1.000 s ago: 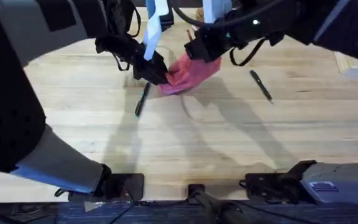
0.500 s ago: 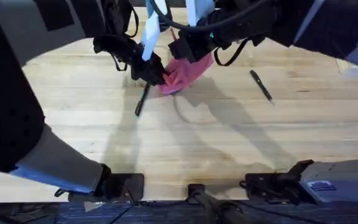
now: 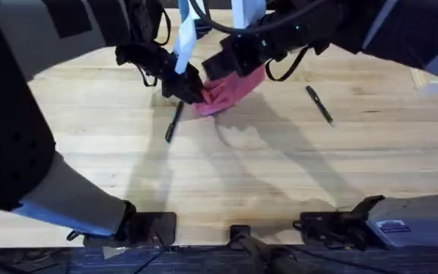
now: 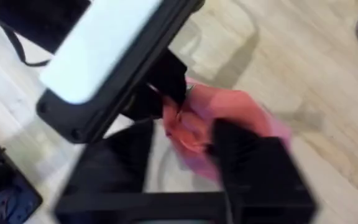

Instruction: Unzip the bag, pick up the pens from the table one at a time and place them inside, then zip the bag closed.

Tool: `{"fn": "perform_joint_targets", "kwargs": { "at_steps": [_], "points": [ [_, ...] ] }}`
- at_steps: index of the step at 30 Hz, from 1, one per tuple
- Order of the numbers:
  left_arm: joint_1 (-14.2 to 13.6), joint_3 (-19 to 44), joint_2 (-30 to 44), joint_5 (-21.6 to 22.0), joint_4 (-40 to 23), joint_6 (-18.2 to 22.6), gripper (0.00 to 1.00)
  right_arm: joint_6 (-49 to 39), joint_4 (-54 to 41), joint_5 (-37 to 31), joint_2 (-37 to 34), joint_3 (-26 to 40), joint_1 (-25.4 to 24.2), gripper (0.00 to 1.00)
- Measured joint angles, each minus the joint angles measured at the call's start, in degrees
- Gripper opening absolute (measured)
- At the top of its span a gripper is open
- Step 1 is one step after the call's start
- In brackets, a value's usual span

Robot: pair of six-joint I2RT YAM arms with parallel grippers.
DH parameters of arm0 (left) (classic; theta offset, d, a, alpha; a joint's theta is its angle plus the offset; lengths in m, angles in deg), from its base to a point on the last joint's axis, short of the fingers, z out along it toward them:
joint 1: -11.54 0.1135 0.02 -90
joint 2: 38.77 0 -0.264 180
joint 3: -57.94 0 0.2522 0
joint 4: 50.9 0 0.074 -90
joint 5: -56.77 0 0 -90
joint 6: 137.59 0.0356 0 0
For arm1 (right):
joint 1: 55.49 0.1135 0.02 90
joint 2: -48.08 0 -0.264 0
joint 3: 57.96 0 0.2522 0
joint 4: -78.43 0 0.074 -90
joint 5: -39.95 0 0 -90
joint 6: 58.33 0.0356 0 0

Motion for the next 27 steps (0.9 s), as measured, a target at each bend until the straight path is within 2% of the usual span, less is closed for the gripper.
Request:
{"fn": "perform_joint_targets", "kwargs": {
  "at_steps": [3, 4, 27],
  "points": [
    [-0.5, 0.0, 0.0, -0.6, 0.4, 0.0, 0.042, 0.0, -2.1, 0.9, -0.3, 0.0, -0.8, 0.933],
    [-0.6, 0.0, 0.0, -0.8, 0.4, 0.0, 0.042, 0.0, -2.8, 0.8, -0.6, 0.0, -1.2, 0.974],
    [-0.8, 0.2, 0.0, -3.5, 1.3, 0.0, 0.042, 0.8, -20.1, 7.1, -2.8, 0.0, -16.7, 0.997]
  ]
}}
